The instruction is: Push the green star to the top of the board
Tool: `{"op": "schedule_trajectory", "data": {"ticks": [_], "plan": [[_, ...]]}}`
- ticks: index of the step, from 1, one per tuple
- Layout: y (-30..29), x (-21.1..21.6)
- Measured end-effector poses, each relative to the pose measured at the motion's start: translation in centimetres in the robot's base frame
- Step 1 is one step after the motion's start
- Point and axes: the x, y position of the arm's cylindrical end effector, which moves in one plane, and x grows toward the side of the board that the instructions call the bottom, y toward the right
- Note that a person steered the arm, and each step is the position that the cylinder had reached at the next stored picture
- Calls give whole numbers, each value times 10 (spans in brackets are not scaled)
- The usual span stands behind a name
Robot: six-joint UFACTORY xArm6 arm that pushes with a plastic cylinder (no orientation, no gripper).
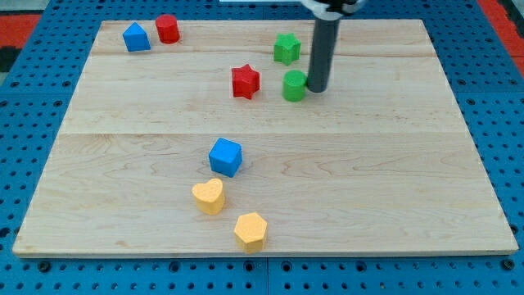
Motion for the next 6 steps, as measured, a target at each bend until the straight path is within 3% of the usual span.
{"op": "schedule_trajectory", "data": {"ticks": [1,2,3,6], "plan": [[-64,-8],[-68,-8],[-9,-5],[5,-53]]}}
